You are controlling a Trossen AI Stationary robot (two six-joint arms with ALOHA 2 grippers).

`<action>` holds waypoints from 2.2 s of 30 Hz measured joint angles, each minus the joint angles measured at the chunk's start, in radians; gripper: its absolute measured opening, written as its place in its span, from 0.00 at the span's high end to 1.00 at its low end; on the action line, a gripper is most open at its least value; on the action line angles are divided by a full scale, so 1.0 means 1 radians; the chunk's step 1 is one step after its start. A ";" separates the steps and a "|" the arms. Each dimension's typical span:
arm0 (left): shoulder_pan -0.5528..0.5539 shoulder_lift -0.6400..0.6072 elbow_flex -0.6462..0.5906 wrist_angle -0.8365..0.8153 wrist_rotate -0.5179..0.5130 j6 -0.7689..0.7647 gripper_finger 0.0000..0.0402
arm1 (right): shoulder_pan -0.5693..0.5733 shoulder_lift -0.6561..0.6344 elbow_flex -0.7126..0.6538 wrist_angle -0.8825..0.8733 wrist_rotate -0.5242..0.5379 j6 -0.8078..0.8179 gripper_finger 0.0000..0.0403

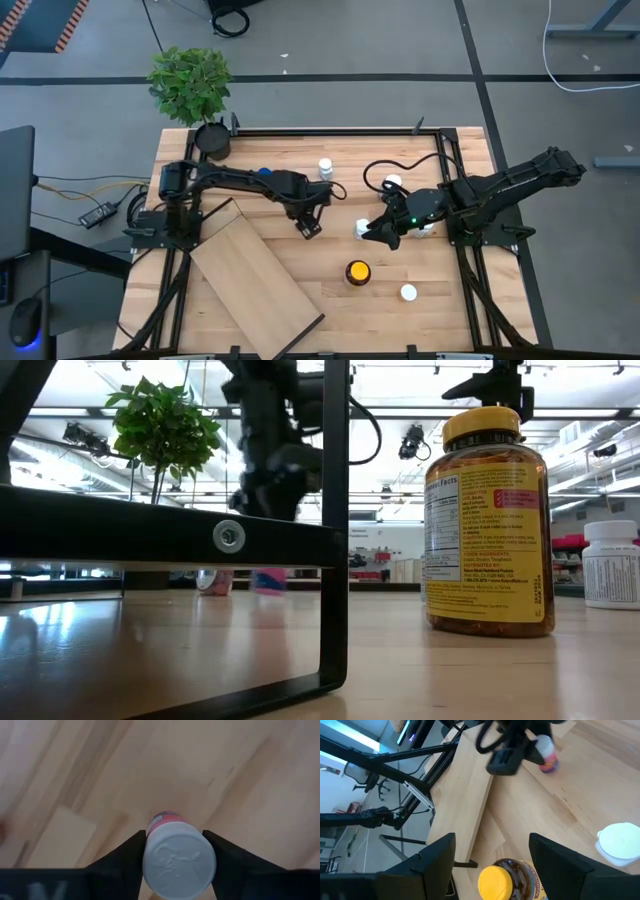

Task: Pick and place medicine bottles onto shelf by color
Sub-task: Put the pink pill bottle on the shelf

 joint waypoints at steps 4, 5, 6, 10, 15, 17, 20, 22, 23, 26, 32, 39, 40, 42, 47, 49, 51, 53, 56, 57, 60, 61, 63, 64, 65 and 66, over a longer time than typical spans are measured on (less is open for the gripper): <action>-0.007 -0.066 0.000 -0.076 0.001 -0.003 0.55 | 0.000 0.000 0.000 0.000 0.009 -0.006 0.35; -0.010 -0.086 0.000 -0.083 0.000 -0.010 0.55 | 0.000 0.000 0.000 0.000 0.014 -0.008 0.35; -0.012 -0.109 0.000 -0.101 0.000 -0.017 0.56 | 0.000 0.000 0.000 0.000 0.017 -0.011 0.35; -0.039 -0.198 0.000 -0.166 -0.033 -0.061 0.55 | 0.000 0.000 0.000 0.000 0.019 -0.026 0.35; -0.103 -0.285 0.000 -0.263 -0.086 -0.121 0.53 | 0.000 0.000 0.000 -0.001 0.028 -0.042 0.35; -0.137 -0.311 0.000 -0.278 -0.096 -0.147 0.54 | 0.000 0.000 0.000 0.000 0.045 -0.046 0.35; -0.195 -0.348 0.000 -0.285 -0.116 -0.167 0.56 | -0.001 0.000 0.000 -0.001 0.068 -0.047 0.35; -0.236 -0.367 0.001 -0.302 -0.135 -0.165 0.56 | -0.001 0.000 0.000 0.000 0.075 -0.047 0.35; -0.258 -0.375 0.001 -0.322 -0.148 -0.154 0.56 | -0.001 0.000 0.000 0.000 0.075 -0.049 0.35; -0.319 -0.397 -0.005 -0.382 -0.185 -0.078 0.54 | -0.001 0.000 0.000 0.000 0.075 -0.056 0.35; -0.413 -0.524 -0.151 -0.381 -0.185 0.018 0.55 | -0.003 0.000 0.000 0.000 0.075 -0.056 0.35; -0.494 -0.784 -0.330 -0.347 -0.153 0.010 0.54 | -0.002 0.000 0.000 0.000 0.075 -0.052 0.35; -0.501 -0.815 -0.345 -0.347 -0.137 0.015 0.53 | -0.002 0.000 0.000 0.000 0.075 -0.047 0.35; -0.518 -0.861 -0.368 -0.343 -0.099 0.058 0.52 | -0.002 0.000 0.000 -0.001 0.075 -0.032 0.35; -0.587 -0.914 -0.413 -0.368 -0.039 0.232 0.54 | -0.002 0.000 0.000 0.000 0.075 0.063 0.35; -0.613 -0.916 -0.426 -0.383 -0.039 0.330 0.55 | -0.002 0.000 0.000 0.000 0.093 0.133 0.35; -0.633 -0.920 -0.445 -0.385 -0.039 0.405 0.54 | 0.006 0.000 0.000 0.000 0.138 0.207 0.35; -0.652 -0.933 -0.476 -0.380 -0.012 0.439 0.52 | 0.020 0.000 0.000 0.009 0.202 0.268 0.35; -0.688 -0.978 -0.541 -0.368 0.019 0.466 0.51 | 0.047 0.000 0.000 0.041 0.296 0.291 0.35; -0.703 -0.999 -0.566 -0.368 0.019 0.467 0.51 | 0.055 0.000 0.000 0.048 0.318 0.292 0.35; -0.731 -1.062 -0.629 -0.347 0.000 0.473 0.53 | 0.077 0.000 0.000 0.068 0.363 0.294 0.35; -0.737 -1.079 -0.648 -0.337 -0.006 0.484 0.53 | 0.084 0.000 0.000 0.072 0.376 0.303 0.35; -0.741 -1.100 -0.664 -0.320 -0.011 0.489 0.54 | 0.097 0.000 0.000 0.072 0.410 0.330 0.35; -0.741 -1.101 -0.658 -0.325 -0.008 0.489 0.54 | 0.102 0.001 0.000 0.072 0.433 0.337 0.35; -0.741 -1.101 -0.657 -0.326 -0.009 0.489 0.54 | 0.106 0.001 0.000 0.072 0.453 0.339 0.35; -0.741 -1.101 -0.657 -0.327 -0.010 0.490 0.53 | 0.109 0.001 0.000 0.072 0.472 0.339 0.35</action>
